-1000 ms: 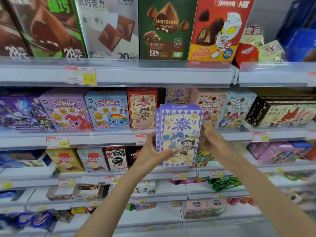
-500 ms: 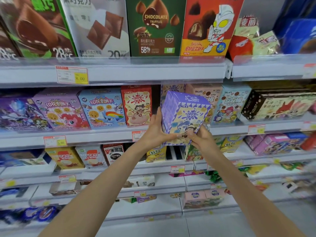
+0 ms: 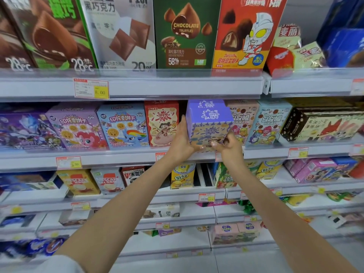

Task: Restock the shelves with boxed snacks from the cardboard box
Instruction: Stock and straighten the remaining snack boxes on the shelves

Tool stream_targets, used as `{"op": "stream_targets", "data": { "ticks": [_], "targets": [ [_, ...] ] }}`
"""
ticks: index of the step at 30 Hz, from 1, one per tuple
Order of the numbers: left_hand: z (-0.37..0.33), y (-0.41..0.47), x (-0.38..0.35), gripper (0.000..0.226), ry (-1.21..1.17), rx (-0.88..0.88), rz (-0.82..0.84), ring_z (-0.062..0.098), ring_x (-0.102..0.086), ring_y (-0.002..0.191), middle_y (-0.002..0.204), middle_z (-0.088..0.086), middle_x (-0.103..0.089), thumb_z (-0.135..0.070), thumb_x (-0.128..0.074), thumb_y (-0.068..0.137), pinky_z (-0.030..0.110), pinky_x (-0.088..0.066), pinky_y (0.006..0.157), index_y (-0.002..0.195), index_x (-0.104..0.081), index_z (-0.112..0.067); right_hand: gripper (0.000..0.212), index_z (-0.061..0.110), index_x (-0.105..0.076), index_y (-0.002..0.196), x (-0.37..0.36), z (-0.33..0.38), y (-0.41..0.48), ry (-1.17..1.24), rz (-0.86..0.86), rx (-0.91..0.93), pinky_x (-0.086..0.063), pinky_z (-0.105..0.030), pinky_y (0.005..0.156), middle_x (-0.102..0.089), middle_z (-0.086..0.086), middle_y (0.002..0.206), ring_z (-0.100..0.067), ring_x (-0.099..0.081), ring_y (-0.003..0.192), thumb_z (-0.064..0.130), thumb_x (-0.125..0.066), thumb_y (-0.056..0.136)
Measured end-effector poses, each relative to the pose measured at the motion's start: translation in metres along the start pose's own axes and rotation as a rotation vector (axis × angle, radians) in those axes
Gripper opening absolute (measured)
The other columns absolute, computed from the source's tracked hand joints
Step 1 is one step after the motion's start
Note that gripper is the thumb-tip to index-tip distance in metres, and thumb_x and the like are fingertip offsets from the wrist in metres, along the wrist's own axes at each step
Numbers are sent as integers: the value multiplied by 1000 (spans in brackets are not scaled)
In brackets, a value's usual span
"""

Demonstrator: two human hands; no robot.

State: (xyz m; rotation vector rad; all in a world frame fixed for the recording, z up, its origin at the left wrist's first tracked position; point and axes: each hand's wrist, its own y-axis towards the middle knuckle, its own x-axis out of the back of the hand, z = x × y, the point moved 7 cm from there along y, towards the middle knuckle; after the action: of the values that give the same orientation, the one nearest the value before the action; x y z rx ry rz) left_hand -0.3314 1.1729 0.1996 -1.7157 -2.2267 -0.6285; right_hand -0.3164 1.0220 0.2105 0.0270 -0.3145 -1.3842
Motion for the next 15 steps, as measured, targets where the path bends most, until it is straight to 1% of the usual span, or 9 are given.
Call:
{"op": "stream_targets", "data": {
  "ticks": [1, 2, 3, 5, 7, 10, 12, 13, 15],
  "targets": [
    [4, 4, 0, 114, -12, 12, -12, 24, -46, 126, 138, 7, -41, -41, -80, 47, 49, -46, 98, 143, -19, -32, 30, 17, -48, 104, -2, 0, 1, -10, -6, -9, -43, -25, 83, -57, 11, 91, -11, -54, 90, -5, -58, 87],
    [4, 4, 2, 113, -16, 28, -18, 23, -48, 125, 138, 6, -43, -37, -80, 48, 47, -46, 98, 143, -19, -32, 30, 16, -48, 106, -5, -1, 2, -15, -5, -17, -41, -25, 83, -57, 10, 91, -11, -54, 91, -5, -58, 87],
    [-1, 2, 3, 114, -10, 43, -13, 22, -49, 124, 138, 4, -44, -28, -81, 53, 43, -46, 99, 146, -15, -29, 30, 13, -49, 109, -7, -3, 3, -19, -7, -23, -41, -25, 84, -58, 8, 94, -11, -54, 93, -5, -57, 87],
    [-3, 0, 1, 106, 32, 85, 6, 20, -54, 117, 132, 4, -52, -9, -78, 67, 32, -47, 95, 149, -10, -15, 35, 9, -50, 119, -8, -6, 2, -34, -34, -22, -42, -25, 85, -58, 6, 100, -10, -54, 95, -5, -57, 88],
    [3, 0, -2, 89, 65, 131, -32, 22, -59, 110, 125, 8, -60, -1, -74, 74, 28, -49, 88, 146, -21, -6, 38, 9, -51, 123, -8, -8, 3, -52, -72, -10, -42, -25, 84, -60, 5, 104, -10, -55, 96, -3, -59, 87],
    [3, 0, -2, 75, 115, 150, -128, 24, -61, 105, 116, 10, -65, -3, -75, 74, 25, -47, 81, 138, -35, -2, 39, 10, -52, 123, -7, -13, 6, -113, -140, 5, -48, -33, 89, -62, -7, 113, -17, -59, 101, 2, -63, 86],
    [-1, 0, -2, 66, 133, 146, -164, 25, -62, 104, 114, 11, -64, -5, -75, 75, 24, -45, 77, 130, -39, -2, 38, 11, -54, 121, -7, -12, 9, -126, -157, 17, -50, -39, 91, -62, -9, 113, -21, -60, 102, 4, -63, 86],
    [-4, 0, -3, 64, 130, 143, -179, 26, -61, 104, 115, 11, -64, -7, -76, 74, 26, -45, 77, 127, -39, -3, 37, 11, -54, 121, -8, -11, 10, -122, -151, 20, -50, -39, 92, -64, -8, 112, -21, -61, 102, 3, -63, 85],
    [-8, -1, -3, 66, 104, 142, -205, 28, -61, 104, 115, 13, -63, -12, -78, 73, 32, -48, 79, 124, -38, -3, 38, 10, -52, 121, -9, -8, 12, -125, -123, 25, -49, -35, 90, -66, -6, 112, -19, -61, 102, 4, -63, 86]
  ]
}}
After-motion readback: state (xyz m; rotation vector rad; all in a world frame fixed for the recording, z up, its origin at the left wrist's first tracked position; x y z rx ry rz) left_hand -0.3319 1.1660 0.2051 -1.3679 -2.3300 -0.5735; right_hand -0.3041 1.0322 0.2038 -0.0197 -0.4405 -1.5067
